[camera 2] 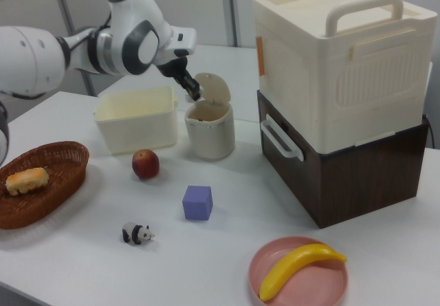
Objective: Grab it up and put it in the trash
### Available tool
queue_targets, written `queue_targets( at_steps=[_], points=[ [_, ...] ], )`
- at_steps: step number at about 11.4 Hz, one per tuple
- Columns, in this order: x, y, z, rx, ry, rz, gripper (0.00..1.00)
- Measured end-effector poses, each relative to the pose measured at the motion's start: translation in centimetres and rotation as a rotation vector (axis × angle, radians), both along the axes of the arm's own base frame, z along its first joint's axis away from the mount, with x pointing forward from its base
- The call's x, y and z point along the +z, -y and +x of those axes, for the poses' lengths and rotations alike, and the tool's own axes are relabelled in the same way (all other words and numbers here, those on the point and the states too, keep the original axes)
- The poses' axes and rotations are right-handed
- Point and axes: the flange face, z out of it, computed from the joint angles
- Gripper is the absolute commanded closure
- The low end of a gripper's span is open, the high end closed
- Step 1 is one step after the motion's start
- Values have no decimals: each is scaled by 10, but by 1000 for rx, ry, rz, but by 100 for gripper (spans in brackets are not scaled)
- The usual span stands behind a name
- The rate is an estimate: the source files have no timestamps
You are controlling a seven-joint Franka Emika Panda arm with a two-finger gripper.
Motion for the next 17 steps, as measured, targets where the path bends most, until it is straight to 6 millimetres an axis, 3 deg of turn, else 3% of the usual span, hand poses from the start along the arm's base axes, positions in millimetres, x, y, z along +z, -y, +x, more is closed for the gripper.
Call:
queue_targets(
  at_steps=[5, 6, 7, 8, 9, 10, 17],
  points=[
    [-27, 1, 24, 78, 136, -22, 100],
    [-32, 0, 26, 85, 141, -29, 91],
    [-40, 0, 28, 92, 135, -40, 79],
    [-48, 0, 29, 98, 128, -47, 54],
    [-54, 0, 31, 100, 121, -49, 11],
    [-58, 0, 31, 101, 115, -49, 0],
    [-57, -3, 32, 108, 118, -56, 0]
  ],
)
